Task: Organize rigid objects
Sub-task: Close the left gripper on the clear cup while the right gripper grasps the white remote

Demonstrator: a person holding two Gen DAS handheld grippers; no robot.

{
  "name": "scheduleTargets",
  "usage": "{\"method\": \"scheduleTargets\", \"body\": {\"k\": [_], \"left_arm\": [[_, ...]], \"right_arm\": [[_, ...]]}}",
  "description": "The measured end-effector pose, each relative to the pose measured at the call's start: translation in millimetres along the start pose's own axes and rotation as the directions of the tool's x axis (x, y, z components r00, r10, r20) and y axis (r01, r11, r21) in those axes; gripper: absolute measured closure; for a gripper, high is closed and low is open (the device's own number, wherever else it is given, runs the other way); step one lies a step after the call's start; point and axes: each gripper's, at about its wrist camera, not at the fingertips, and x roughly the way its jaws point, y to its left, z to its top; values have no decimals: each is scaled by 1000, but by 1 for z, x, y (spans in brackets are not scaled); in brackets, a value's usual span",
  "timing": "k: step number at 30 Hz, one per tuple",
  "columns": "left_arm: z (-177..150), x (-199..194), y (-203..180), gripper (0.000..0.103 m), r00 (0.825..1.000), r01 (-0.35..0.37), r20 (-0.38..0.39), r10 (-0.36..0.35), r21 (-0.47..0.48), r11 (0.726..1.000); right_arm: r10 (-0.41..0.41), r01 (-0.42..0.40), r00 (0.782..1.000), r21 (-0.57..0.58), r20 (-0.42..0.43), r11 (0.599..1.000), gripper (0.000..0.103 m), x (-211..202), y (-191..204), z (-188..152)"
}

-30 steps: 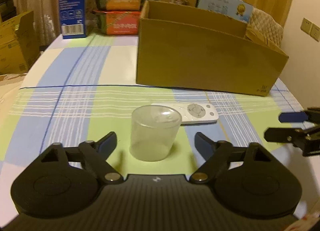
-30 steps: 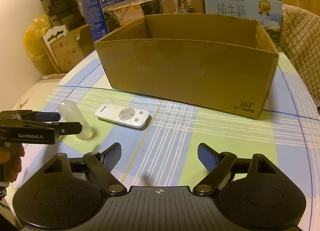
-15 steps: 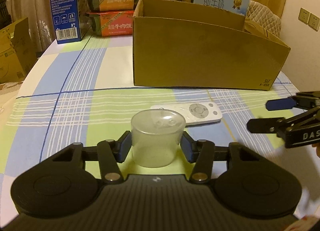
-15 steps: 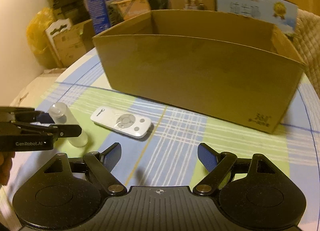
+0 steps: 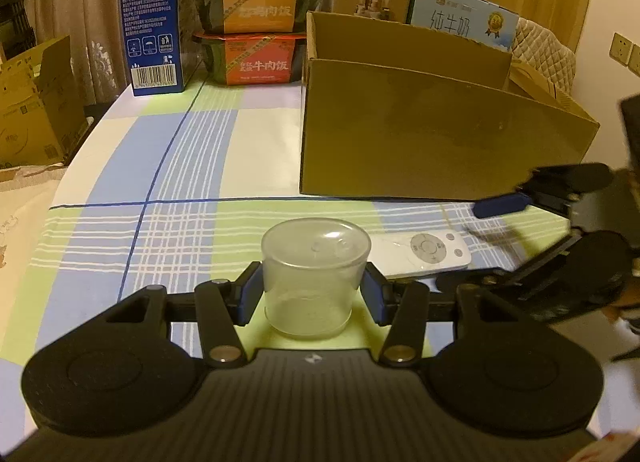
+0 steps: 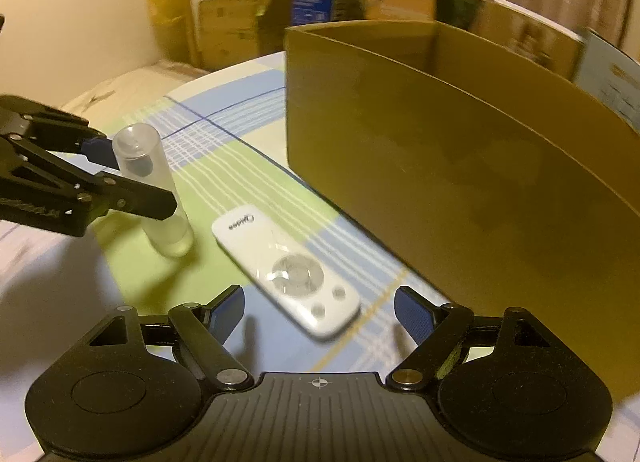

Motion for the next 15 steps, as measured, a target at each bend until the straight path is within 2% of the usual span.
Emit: {"method": "scheduleTargets", "body": {"k": [6,9,13,15], "left_arm": [[1,1,-2,56,1000,16,-6,-16,3,1000],[0,1,-1,56,1000,20,-8,-20,1,1000],[-1,2,-1,56,1000,24,-16,-24,0,1000],[-1,2,-2,56,999,27,-17,-27,-4,1000]], "right_arm": [[41,-43,998,-63,-38,997,38,29,1,13],[67,-69,997,-60,-40,996,40,36,1,18],[112,-112,992,12,-59,994,61,38,-3,21],[108,-107,992,20,-71,994,65,33,0,19]]}}
